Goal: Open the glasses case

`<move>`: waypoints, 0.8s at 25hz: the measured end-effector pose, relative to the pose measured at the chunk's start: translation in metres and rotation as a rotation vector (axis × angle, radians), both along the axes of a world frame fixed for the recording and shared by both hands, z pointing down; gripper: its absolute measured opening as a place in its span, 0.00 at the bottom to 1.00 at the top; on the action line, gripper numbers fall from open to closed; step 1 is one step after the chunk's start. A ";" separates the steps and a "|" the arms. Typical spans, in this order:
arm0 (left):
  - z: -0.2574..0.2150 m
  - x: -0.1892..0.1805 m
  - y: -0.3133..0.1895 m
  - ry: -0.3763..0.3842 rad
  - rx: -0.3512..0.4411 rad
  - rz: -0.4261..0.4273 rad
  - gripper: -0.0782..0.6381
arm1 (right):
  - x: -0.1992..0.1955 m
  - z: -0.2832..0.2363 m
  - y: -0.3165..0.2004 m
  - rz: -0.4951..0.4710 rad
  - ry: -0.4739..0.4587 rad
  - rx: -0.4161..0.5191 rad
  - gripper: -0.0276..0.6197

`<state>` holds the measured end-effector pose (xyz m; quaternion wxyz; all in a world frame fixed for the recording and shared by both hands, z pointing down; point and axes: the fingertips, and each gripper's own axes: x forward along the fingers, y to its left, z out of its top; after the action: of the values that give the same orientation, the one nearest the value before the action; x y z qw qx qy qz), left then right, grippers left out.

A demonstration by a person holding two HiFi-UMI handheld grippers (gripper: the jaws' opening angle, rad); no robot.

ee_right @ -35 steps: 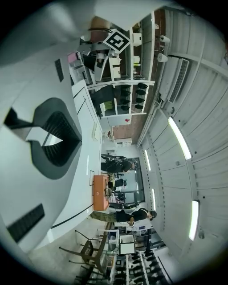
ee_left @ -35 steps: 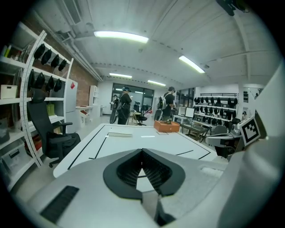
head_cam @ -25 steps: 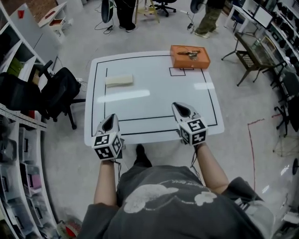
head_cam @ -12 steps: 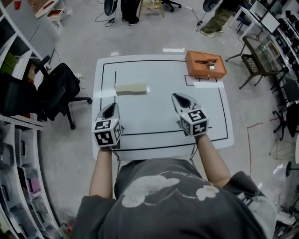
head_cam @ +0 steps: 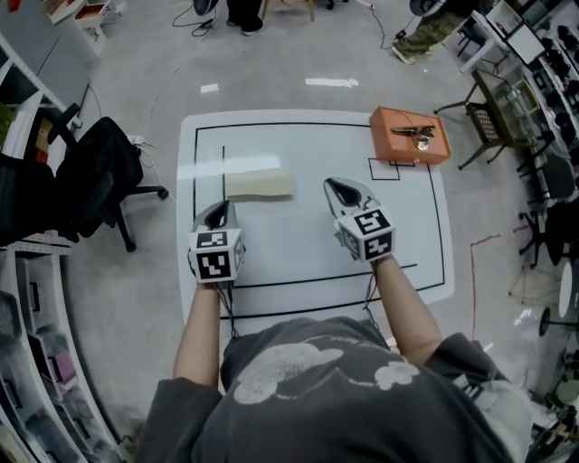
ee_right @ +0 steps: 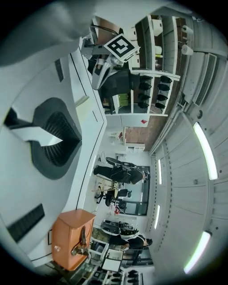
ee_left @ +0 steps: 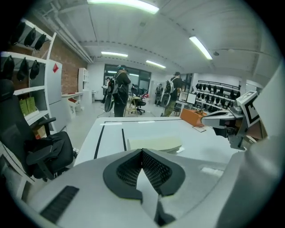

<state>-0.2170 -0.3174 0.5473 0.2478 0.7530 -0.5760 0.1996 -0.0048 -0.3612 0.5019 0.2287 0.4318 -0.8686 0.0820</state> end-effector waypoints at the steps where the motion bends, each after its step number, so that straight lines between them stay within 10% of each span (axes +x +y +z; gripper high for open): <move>1: 0.005 0.000 -0.003 -0.006 -0.006 0.001 0.11 | -0.003 0.004 -0.004 -0.007 0.011 -0.004 0.05; 20: 0.046 0.008 -0.022 -0.070 -0.075 0.000 0.11 | -0.059 0.056 -0.034 -0.239 0.176 -0.045 0.09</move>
<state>-0.2090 -0.3398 0.5930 0.2555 0.7359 -0.5762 0.2473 -0.0633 -0.3951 0.5579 0.3215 0.3256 -0.8885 0.0355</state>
